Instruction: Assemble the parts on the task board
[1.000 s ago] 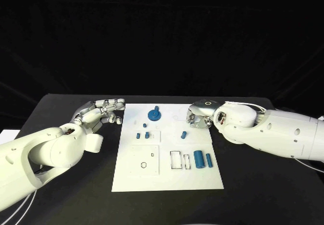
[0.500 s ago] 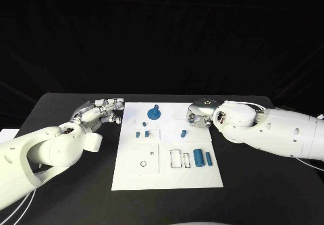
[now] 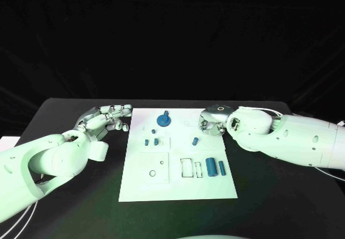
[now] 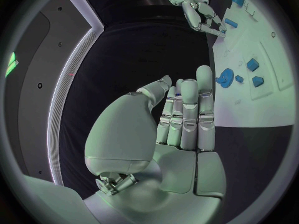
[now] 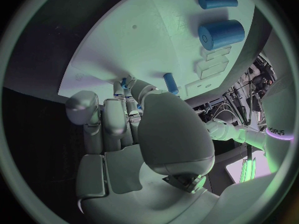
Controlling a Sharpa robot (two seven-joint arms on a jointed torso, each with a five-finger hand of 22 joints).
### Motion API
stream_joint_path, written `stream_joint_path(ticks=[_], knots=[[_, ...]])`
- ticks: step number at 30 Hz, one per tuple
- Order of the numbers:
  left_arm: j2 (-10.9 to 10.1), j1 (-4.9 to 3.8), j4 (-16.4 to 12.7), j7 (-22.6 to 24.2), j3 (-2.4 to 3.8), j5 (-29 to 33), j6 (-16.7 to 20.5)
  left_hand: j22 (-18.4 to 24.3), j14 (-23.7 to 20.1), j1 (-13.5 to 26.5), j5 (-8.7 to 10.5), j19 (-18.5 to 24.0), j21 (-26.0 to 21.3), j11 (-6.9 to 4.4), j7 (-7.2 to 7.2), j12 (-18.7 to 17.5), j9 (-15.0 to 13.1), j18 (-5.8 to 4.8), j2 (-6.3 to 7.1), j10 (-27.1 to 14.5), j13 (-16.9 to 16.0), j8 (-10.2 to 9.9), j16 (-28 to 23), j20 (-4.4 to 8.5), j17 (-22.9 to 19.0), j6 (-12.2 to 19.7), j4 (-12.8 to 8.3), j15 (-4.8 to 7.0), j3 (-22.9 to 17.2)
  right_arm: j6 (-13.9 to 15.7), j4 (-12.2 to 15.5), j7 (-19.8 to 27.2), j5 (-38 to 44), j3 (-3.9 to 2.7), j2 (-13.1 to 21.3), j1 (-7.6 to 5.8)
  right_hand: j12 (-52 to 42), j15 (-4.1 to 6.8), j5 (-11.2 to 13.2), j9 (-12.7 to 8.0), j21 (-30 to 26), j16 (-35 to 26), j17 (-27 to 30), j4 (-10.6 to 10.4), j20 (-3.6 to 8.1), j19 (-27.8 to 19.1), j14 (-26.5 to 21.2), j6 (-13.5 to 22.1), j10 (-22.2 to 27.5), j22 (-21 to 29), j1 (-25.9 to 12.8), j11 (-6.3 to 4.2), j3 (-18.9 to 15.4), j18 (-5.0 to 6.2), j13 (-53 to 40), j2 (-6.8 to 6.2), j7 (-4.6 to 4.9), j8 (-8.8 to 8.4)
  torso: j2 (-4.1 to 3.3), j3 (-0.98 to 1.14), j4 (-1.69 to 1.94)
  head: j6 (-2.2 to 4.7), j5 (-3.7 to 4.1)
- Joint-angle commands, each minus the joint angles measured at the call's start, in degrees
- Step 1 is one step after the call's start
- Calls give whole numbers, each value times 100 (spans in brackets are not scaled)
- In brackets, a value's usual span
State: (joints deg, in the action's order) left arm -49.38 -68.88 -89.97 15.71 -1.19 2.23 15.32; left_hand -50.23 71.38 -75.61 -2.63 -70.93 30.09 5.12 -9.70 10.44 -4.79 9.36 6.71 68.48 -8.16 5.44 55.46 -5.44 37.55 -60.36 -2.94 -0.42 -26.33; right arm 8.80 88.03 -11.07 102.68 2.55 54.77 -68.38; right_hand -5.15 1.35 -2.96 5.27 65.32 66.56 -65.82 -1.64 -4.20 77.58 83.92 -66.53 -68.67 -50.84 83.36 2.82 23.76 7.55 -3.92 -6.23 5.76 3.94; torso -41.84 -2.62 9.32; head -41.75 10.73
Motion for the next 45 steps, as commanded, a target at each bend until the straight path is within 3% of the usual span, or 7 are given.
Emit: stream_joint_path(ticks=[1, 8, 17, 31, 41, 45], knots=[[1, 4, 1, -12, 2, -7, -42, 12, -49, 0, -22, 1, -37, -1, -5, 33, 10, 98, -43, -51, -9, -26, -26, -44, -11, 39, 5, 10, 26, 15, 11, 5, -34, 28, 7, 41, -63, 46, 18, 21, 116, 100, -75, 104, 40, 64, 275, -73, -152, -155, 231, -28, 161, -72, -25, 129, 18, 49, -3, 0, -3, -3, 4], [2, 12, 12, -24, 0, -9, -37, 20, -56, -19, -22, 1, -48, 0, -6, 45, 14, 99, -62, -64, -13, -21, -28, -47, -22, 43, -4, 8, 16, 571, 76, 72, -235, 14, 39, 41, -72, 23, 19, 35, 243, 161, -116, 319, 48, 124, 285, -131, -302, -313, 356, 18, 461, -101, -28, 180, 72, 55, 0, 3, 3, -1, 12], [24, 26, 80, -38, -1, -49, -42, 20, -56, -19, -22, 1, -48, 0, -6, 45, 14, 99, -62, -64, -13, -21, -28, -47, -22, 43, -4, 8, 16, 849, 182, 199, -526, -43, 131, 10, -17, 5, 14, 45, 268, 146, -85, 396, 18, 100, 262, -157, -342, -329, 164, 44, 631, -101, -15, 98, 112, 42, 5, -8, 2, -6, -1], [32, 28, 134, -59, -2, -65, -48, 25, -62, -22, -21, 0, -53, 3, -9, 54, 16, 100, -69, -71, -16, -18, -32, -49, -34, 44, -5, 7, 15, 765, 431, 261, -787, -75, 317, -73, 12, 8, 17, 63, 282, 162, -88, 363, 5, 86, 256, -200, -369, -343, -50, 35, 587, -96, -16, 50, 110, 50, -2, -7, -1, 2, -1], [54, 28, 140, -68, -2, -66, -53, 27, -69, -21, -22, 0, -56, 5, -11, 56, 18, 100, -66, -77, -17, -18, -40, -50, -48, 48, -7, 6, 18, 842, 915, 173, -943, -91, 366, -199, 23, 13, 17, 67, 288, 174, -98, 354, 6, 86, 256, -205, -367, -353, -87, 35, 574, -96, -14, 53, 111, 49, 1, -6, 1, 4, -29], [68, 28, 135, -65, -2, -66, -56, 27, -69, -21, -22, 0, -56, 5, -11, 56, 18, 100, -66, -77, -17, -18, -40, -50, -48, 48, -7, 6, 18, 828, 1121, 42, -883, -93, 234, -216, 30, 14, 17, 70, 296, 184, -106, 344, 7, 87, 257, -210, -367, -364, -113, 34, 568, -98, -13, 66, 112, 49, -3, -9, 9, -1, -83]])
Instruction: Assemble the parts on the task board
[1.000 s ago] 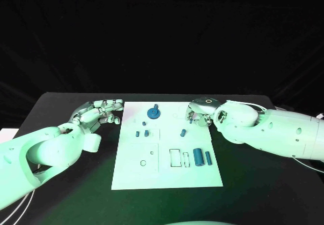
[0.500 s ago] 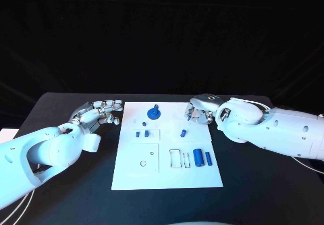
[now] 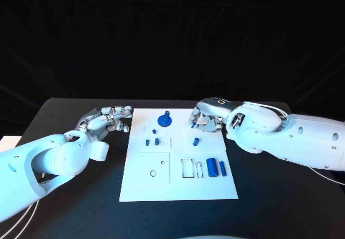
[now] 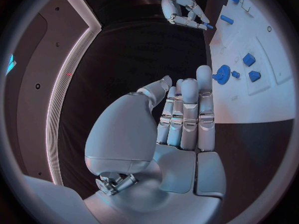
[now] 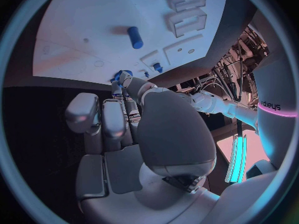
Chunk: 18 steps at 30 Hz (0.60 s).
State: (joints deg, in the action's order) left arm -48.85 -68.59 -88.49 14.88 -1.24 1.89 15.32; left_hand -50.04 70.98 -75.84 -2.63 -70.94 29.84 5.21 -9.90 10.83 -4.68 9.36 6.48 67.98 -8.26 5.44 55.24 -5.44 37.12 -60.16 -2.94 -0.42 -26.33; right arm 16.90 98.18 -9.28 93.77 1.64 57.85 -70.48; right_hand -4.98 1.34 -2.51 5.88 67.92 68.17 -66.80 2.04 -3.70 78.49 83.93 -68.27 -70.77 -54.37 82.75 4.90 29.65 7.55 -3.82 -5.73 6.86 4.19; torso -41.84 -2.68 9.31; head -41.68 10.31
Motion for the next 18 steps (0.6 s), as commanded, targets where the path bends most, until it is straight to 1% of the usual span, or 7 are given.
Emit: stream_joint_path(ticks=[1, 4, 9, 12, 13, 15, 18], knots=[[16, 0, -14, 19, 4, -33, -54, 8, -29, 3, -22, 0, -31, -4, 9, 17, 7, 101, -43, -27, -6, -18, -18, -50, -5, 28, -7, 6, 18, 5, 142, -164, 33, -2, -110, -7, 13, 14, -28, 8, 36, 23, -8, -25, -44, -4, 257, -36, -157, -11, -53, -174, -21, -98, -23, 16, 3, 24, -3, -4, 12, -10, -55], [15, 0, -16, 22, 4, -33, -49, 8, -29, 3, -22, 0, -31, -4, 9, 17, 7, 101, -43, -27, -6, -18, -18, -50, -5, 28, -7, 6, 18, -29, 219, -233, 111, -1, -220, -4, 17, 19, -27, 13, 43, 41, -25, -34, -46, -2, 259, -48, -164, -20, -78, -178, -30, -100, -24, 29, 0, 28, -4, -4, 11, -16, -83], [11, 0, -29, 29, 4, -33, -39, 11, -34, 0, -22, 1, -36, -3, 7, 21, 9, 101, -43, -36, -8, -17, -21, -52, -11, 33, -10, 4, 19, -76, 285, -312, 215, 5, -455, 31, 14, 31, -28, 23, 61, 60, -40, -33, -47, 7, 262, -74, -193, -46, -89, -192, -30, -104, -27, 61, -12, 38, -3, -11, 1, -50, -181], [12, 0, -35, 33, 4, -33, -38, 11, -34, 0, -22, 1, -36, -3, 7, 21, 9, 101, -43, -36, -8, -17, -21, -52, -11, 33, -10, 4, 19, -97, 313, -336, 272, 8, -585, 81, 13, 36, -29, 26, 68, 59, -38, -32, -47, 11, 262, -80, -202, -55, -90, -195, -28, -105, -28, 73, -12, 41, -2, -7, 9, -51, -240], [13, 0, -36, 34, 4, -33, -38, 11, -34, 0, -22, 1, -36, -3, 7, 21, 9, 101, -43, -36, -8, -17, -21, -52, -11, 33, -10, 4, 19, -106, 319, -339, 283, 10, -627, 101, 13, 36, -29, 26, 68, 59, -38, -32, -47, 11, 262, -80, -202, -56, -90, -196, -28, -105, -28, 73, -12, 41, -2, -8, 7, -37, -261], [14, 0, -39, 37, 4, -33, -38, 11, -34, 0, -22, 1, -36, -3, 7, 21, 9, 101, -43, -36, -8, -17, -21, -52, -11, 33, -10, 4, 19, -123, 321, -339, 298, 13, -701, 143, 13, 37, -29, 26, 71, 61, -38, -30, -47, 13, 262, -82, -205, -60, -90, -196, -27, -106, -28, 76, -12, 41, -2, -7, 12, -51, -285], [12, 0, -46, 40, 4, -42, -38, 11, -34, 0, -22, 1, -36, -3, 7, 21, 9, 101, -43, -36, -8, -17, -21, -52, -11, 33, -10, 4, 19, -146, 308, -326, 330, 20, -828, 227, 13, 39, -30, 27, 69, 63, -40, -28, -46, 12, 262, -83, -207, -56, -88, -197, -25, -105, -28, 80, -13, 41, -4, -4, 7, -85, -356]])
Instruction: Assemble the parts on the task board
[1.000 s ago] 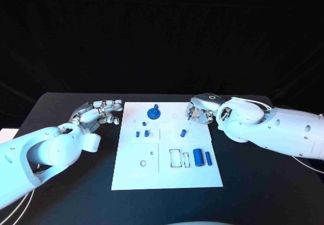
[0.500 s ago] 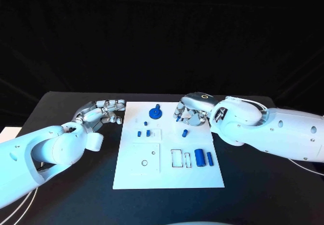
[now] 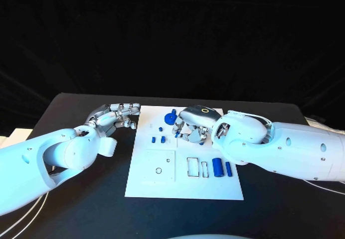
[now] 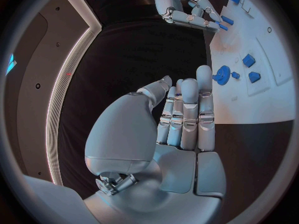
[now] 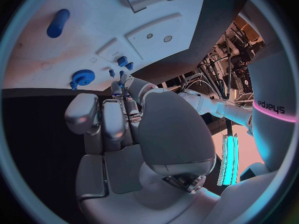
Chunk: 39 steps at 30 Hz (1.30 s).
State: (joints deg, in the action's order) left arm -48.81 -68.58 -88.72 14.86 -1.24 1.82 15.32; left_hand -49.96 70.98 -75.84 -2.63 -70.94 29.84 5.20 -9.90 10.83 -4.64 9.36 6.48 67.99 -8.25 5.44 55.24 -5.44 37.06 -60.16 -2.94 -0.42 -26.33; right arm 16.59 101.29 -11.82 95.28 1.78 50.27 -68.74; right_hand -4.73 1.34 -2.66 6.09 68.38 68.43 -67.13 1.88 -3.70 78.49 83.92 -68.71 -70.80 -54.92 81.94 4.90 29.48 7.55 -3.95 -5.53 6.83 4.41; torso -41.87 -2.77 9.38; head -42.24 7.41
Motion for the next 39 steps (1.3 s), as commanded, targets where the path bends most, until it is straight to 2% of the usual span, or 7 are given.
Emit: stream_joint_path(ticks=[1, 4, 8, 13, 24, 31, 39], knots=[[7, -1, -26, 42, 4, -39, -40, 4, -34, 0, -22, 1, -36, -2, 7, 21, 5, 101, -43, -37, -9, -17, -21, -52, -5, 33, -10, 4, 19, -119, -10, -67, 196, 8, -110, 87, -11, 39, -15, 6, 23, 38, -8, -11, -46, 11, 263, -39, -204, 1, -7, -198, -8, -104, -15, 59, -10, 19, -3, 5, -6, -38, -89], [7, -1, -36, 42, 4, -47, -44, 4, -34, 0, -22, 1, -36, -2, 7, 21, 5, 101, -43, -37, -9, -17, -21, -52, -5, 33, -10, 4, 19, -126, -38, -44, 236, 12, -220, 197, -11, 39, -15, 6, 23, 38, -8, -11, -46, 11, 263, -39, -204, 1, -7, -198, -8, -104, -15, 59, -10, 19, -5, 5, -5, -70, -116], [6, -1, -57, 43, 4, -55, -54, 4, -34, 0, -22, 1, -36, -2, 7, 21, 5, 101, -43, -37, -9, -17, -21, -52, -5, 33, -10, 4, 19, -160, -85, 5, 301, 19, -355, 327, -10, 41, -15, 7, 25, 40, -9, -7, -45, 12, 263, -38, -205, -2, -4, -198, -6, -104, -15, 62, -10, 18, -7, 9, -12, -128, -200], [7, -1, -71, 41, 4, -64, -59, 4, -34, 0, -22, 1, -36, -2, 7, 21, 5, 101, -43, -37, -9, -17, -21, -52, -5, 33, -10, 4, 19, -250, -135, 49, 331, 29, -433, 410, -8, 42, -15, 7, 23, 38, -6, -2, -44, 12, 262, -37, -204, 1, -2, -198, -5, -103, -14, 60, -9, 17, -5, 8, -9, -160, -217], [9, -1, -73, 40, 4, -70, -69, 10, -41, -3, -22, 1, -43, 1, 3, 29, 9, 101, -45, -52, -11, -16, -22, -54, -13, 41, -14, 2, 21, -346, -215, 43, 389, 41, -479, 512, -5, 43, -15, 7, 19, 34, -1, 4, -43, 9, 261, -34, -203, 8, -1, -198, -6, -101, -14, 58, -8, 15, 2, 15, -14, -212, -238], [11, -1, -62, 35, 4, -73, -85, 12, -44, -6, -22, 1, -46, 2, 4, 31, 10, 101, -47, -57, -12, -15, -24, -55, -18, 42, -16, 1, 20, -395, -188, 73, 377, 42, -474, 530, -2, 45, -16, 7, 24, 38, -5, 9, -42, 12, 261, -32, -202, 1, 1, -197, -4, -102, -13, 62, -6, 13, -4, 8, -2, -232, -246], [11, -1, -55, 19, 4, -83, -90, 13, -46, -8, -22, 1, -48, 2, 5, 33, 10, 101, -50, -61, -13, -13, -25, -55, -22, 41, -17, 0, 20, -457, -137, 170, 333, 43, -487, 552, 0, 46, -17, 7, 21, 39, -5, 13, -42, 10, 261, -31, -202, 7, 2, -197, -4, -101, -13, 62, -6, 12, -1, 6, -13, -241, -243]])
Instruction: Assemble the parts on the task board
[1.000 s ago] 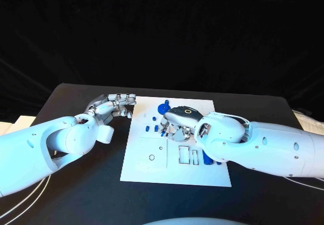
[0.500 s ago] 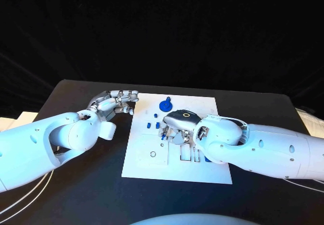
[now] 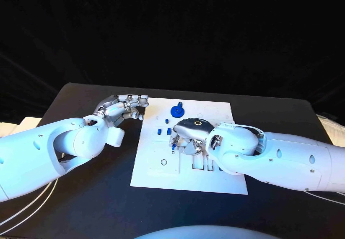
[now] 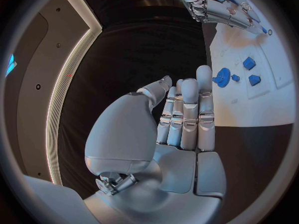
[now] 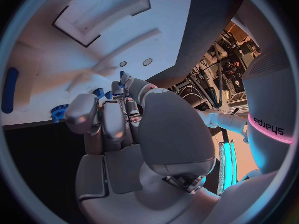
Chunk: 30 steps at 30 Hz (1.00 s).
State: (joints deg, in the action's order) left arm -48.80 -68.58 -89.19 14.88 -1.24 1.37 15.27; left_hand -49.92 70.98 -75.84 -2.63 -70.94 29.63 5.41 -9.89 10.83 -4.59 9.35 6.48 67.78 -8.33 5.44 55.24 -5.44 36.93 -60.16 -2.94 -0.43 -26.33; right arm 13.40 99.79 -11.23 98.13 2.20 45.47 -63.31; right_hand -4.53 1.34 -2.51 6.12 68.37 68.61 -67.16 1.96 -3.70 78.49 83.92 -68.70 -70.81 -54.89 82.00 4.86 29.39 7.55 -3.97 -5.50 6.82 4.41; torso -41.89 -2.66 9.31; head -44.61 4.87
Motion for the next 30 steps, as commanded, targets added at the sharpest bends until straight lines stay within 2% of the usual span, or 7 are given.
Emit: stream_joint_path(ticks=[1, 30], knots=[[10, -1, -8, 15, 3, -40, -85, 9, -46, -8, -22, 1, -27, -18, 5, 33, 6, 102, -50, -40, -5, -13, -26, -55, -9, 41, -17, 1, 20, -145, 12, 116, 45, 1, -8, 11, -20, 46, -32, 5, 21, 19, 1, 6, -42, 10, 261, -31, -201, 5, -3, -193, 5, -101, -11, 59, -5, 12, 1, -7, -6, -12, 15], [6, -1, -1, 6, 3, -48, -111, 16, -55, -7, -21, 1, -36, -11, -3, 41, 11, 102, -47, -66, -7, -12, -29, -59, -22, 54, -21, -3, 25, -359, -62, -43, 148, 2, -71, 62, -10, 45, -30, 8, 19, 26, -4, 13, -40, 7, 260, -29, -199, 12, -25, -187, -11, -100, -9, 56, 3, 8, 4, 0, -5, -35, 26]])
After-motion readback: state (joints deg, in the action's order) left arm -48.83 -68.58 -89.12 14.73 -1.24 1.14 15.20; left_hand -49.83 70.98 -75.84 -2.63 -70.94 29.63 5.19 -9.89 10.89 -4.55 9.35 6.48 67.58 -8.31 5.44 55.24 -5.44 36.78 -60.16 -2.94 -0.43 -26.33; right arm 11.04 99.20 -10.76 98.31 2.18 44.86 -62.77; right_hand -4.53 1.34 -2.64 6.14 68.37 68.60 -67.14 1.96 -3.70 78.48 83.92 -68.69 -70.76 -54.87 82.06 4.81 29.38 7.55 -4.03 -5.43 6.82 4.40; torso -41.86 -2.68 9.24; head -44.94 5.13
